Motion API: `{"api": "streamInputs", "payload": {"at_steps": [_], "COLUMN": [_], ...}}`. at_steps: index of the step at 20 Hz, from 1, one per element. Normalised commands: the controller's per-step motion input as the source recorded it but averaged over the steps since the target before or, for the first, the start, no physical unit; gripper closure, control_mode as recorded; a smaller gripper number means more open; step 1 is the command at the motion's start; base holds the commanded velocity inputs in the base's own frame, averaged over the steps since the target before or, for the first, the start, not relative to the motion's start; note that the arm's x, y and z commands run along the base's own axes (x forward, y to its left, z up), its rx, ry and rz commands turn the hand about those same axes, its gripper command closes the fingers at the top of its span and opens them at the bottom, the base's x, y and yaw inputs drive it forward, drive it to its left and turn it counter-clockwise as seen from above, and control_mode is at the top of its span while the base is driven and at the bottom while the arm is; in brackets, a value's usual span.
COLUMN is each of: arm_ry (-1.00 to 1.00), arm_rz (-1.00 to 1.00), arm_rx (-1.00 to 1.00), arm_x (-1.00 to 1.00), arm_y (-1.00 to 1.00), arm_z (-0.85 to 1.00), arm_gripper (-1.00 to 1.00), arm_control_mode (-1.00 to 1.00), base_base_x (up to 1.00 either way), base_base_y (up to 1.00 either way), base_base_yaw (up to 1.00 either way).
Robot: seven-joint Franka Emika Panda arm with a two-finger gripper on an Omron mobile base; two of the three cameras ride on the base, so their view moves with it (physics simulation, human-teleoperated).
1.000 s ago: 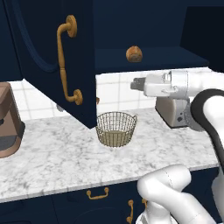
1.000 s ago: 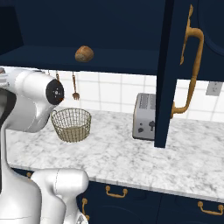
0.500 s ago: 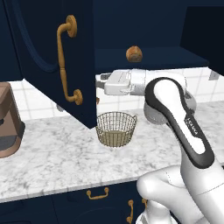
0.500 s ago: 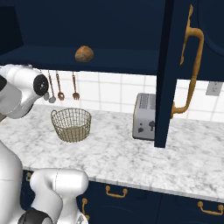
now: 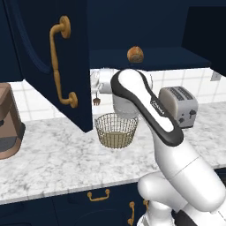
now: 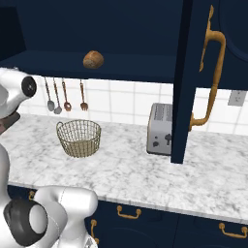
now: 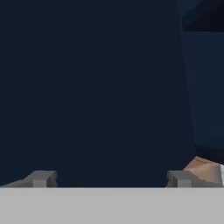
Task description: Open the cabinet, pick up the bread from the cabinet and place it in the basket. Then move the basket to the dining counter.
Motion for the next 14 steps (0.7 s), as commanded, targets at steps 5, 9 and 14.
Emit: {"api": "streamInputs", "payload": {"at_steps": [5,9,14], "arm_ry": [0.00,0.00,0.00], "arm_rz": [0.08,0.00,-0.05], "arm_rx": [-0.02,-0.04,-0.04], "arm_x": [-0.03,-0.22,-0.31], "arm_y": [0.93,0.91,0.62], "arm_z": [0.00,0.00,0.00], "arm_gripper": [-1.00,-1.00,-1.00], "arm_control_mode": [-1.00,-1.00,-1.00], "base_base_x": [0.00,0.00,0.00], "base_base_y": [0.00,0.00,0.00], "base_base_yaw": [0.00,0.00,0.00]}}
